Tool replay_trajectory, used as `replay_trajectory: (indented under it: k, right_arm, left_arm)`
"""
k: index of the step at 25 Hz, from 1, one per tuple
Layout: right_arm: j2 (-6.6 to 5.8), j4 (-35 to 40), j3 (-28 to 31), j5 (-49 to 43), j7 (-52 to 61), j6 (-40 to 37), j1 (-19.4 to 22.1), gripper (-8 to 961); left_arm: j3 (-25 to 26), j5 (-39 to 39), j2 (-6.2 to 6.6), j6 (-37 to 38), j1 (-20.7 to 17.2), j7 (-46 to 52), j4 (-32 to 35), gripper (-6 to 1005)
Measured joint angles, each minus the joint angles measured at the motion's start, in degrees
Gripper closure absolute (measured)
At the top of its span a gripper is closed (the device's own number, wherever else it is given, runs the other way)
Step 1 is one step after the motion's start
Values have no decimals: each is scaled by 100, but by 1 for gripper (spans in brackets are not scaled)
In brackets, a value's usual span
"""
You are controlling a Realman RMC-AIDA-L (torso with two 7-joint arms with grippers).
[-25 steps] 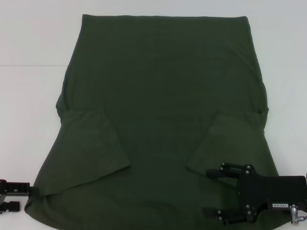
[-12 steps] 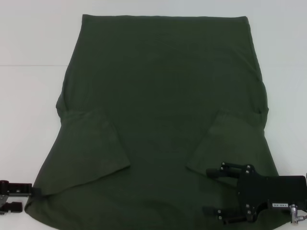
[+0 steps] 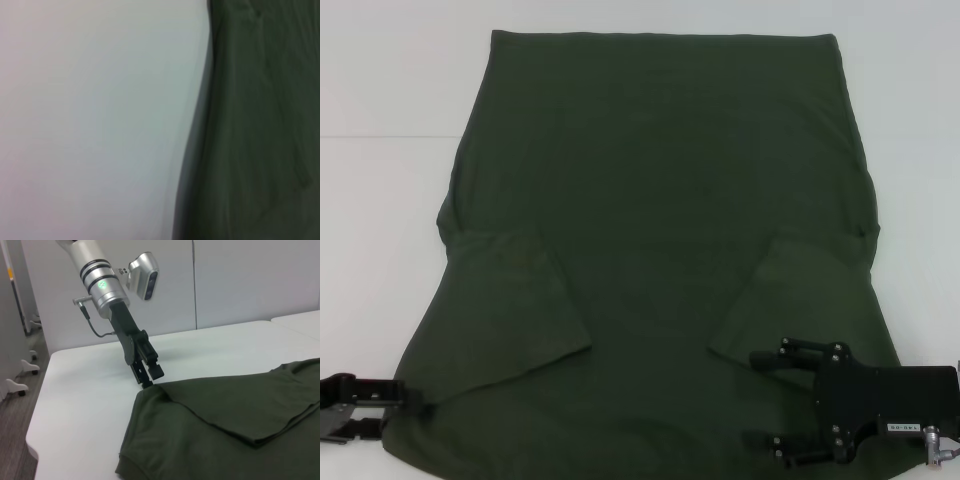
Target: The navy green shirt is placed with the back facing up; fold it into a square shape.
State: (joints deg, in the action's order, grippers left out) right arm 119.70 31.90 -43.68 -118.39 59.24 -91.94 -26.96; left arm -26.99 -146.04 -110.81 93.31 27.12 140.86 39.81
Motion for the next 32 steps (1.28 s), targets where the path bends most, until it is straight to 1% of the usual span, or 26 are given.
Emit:
replay_trajectory:
  k: [8, 15, 19, 22, 25, 32]
  right_arm:
    - [0, 0, 0, 0, 0, 1, -4, 36]
    - [0, 0, 3, 25, 0, 1, -4, 36]
    - [0, 0, 16, 39, 0, 1, 4, 37]
    - [0, 0, 28, 43, 0, -10, 6, 37]
    - [0, 0, 34, 44, 3, -34, 7, 37]
    - [0, 0, 59, 53, 64, -85, 10, 37]
  left_arm:
    - [5, 35, -121, 42, 169, 11, -126, 166]
    - [13, 31, -130, -1, 203, 11, -124, 172]
    - [-49, 14, -196, -31, 209, -33, -25, 175]
    - [-171, -14, -219, -82, 240, -21, -3, 178]
    - [-166, -18, -220, -111, 247, -3, 7, 379]
    - [-190, -64, -221, -169, 245, 66, 69, 666]
